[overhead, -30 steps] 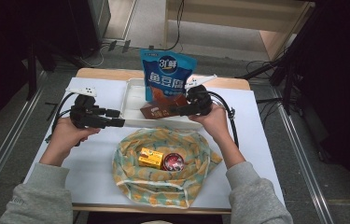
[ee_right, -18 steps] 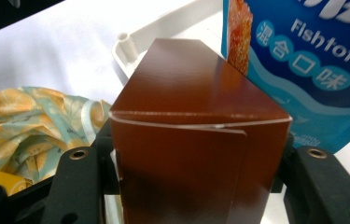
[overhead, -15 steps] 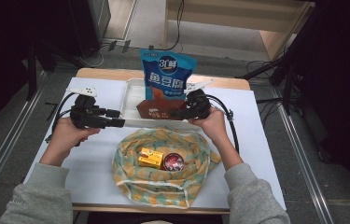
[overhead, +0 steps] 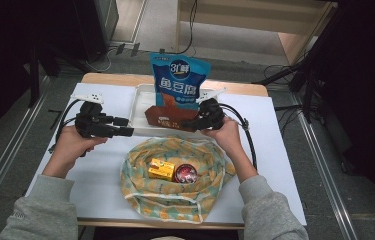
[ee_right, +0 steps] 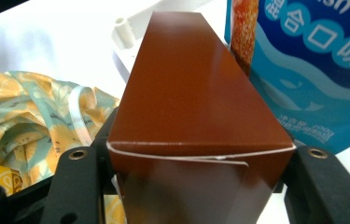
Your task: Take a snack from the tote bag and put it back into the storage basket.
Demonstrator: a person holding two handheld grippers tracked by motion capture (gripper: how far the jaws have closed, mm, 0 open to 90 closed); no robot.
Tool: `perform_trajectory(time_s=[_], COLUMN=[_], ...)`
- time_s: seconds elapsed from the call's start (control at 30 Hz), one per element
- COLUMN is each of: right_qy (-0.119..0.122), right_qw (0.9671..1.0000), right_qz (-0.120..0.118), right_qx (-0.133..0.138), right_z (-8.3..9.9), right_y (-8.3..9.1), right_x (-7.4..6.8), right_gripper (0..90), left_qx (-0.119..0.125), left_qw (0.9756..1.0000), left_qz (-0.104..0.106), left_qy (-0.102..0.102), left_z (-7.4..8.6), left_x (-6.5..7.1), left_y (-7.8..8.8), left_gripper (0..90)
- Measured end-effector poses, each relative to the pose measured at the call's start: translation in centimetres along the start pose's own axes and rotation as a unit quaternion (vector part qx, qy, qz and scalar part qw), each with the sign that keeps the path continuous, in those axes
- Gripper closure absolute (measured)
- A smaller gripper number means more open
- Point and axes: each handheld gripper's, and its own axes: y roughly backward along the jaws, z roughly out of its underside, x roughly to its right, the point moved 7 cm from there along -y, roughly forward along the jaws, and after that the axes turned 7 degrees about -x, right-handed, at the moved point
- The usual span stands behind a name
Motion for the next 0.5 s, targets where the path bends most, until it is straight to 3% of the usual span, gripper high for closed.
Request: perform_trajectory(time_s=[0.5], right_qy=[0.000], right_qw=[1.0000], right_qz=[0.007], right_qx=[-0.005], right_z=[0.89], right_y=[-0.80], right_x=[0.67], right_gripper=[42.2], left_qx=[-0.004], left_qw=[1.0000], left_qz=[0.001], left_qy=[0.000], left_z=[0.05], left_x=[0.03], left_y=[-0.21], left_gripper=[39.2])
